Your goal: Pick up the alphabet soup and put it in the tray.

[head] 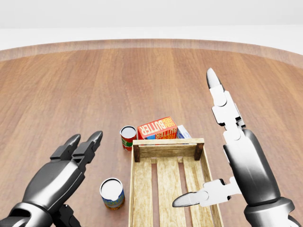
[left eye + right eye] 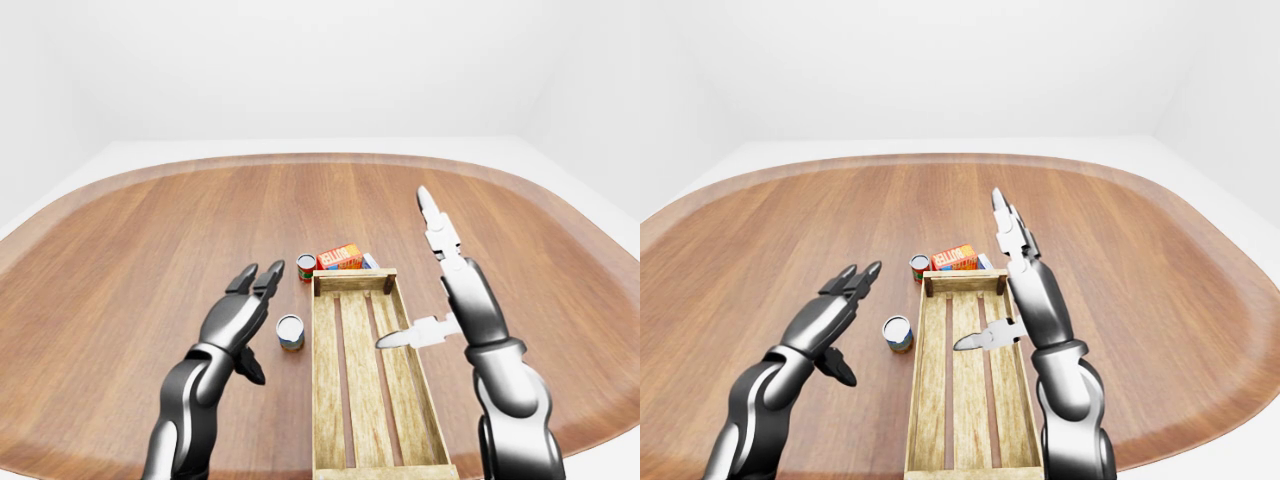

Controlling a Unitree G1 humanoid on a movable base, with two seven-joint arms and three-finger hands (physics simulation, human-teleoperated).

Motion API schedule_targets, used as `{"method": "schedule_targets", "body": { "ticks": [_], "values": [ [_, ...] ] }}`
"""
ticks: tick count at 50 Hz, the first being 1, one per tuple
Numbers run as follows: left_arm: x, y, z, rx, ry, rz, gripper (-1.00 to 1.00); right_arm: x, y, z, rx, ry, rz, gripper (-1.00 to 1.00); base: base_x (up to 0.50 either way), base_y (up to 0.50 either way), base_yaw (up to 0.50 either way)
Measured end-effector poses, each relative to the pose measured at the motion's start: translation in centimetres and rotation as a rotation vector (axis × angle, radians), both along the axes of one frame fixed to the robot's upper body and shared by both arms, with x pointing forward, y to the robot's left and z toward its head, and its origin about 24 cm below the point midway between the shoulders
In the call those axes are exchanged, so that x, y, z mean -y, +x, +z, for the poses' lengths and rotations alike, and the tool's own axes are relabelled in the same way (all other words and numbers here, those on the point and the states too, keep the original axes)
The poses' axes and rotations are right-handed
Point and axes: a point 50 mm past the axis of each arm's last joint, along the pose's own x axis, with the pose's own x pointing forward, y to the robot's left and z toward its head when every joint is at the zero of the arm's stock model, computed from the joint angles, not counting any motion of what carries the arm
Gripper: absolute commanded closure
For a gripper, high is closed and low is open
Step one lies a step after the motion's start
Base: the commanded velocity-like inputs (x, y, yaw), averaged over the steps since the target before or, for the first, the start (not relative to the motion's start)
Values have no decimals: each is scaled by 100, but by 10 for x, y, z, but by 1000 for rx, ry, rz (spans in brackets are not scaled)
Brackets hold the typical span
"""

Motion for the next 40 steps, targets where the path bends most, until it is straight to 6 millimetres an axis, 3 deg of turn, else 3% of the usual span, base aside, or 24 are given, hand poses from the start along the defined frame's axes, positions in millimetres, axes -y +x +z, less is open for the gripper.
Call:
{"method": "schedule_targets", "body": {
  "ticks": [16,40],
  "values": [
    [6,13,-8,-64,86,-30,-100,0,-1,1,6,0,0,-100,0,0,0],
    [9,38,-36,-151,131,-35,-100,1,-2,3,14,-1,3,-100,0,0,0]
  ]
}}
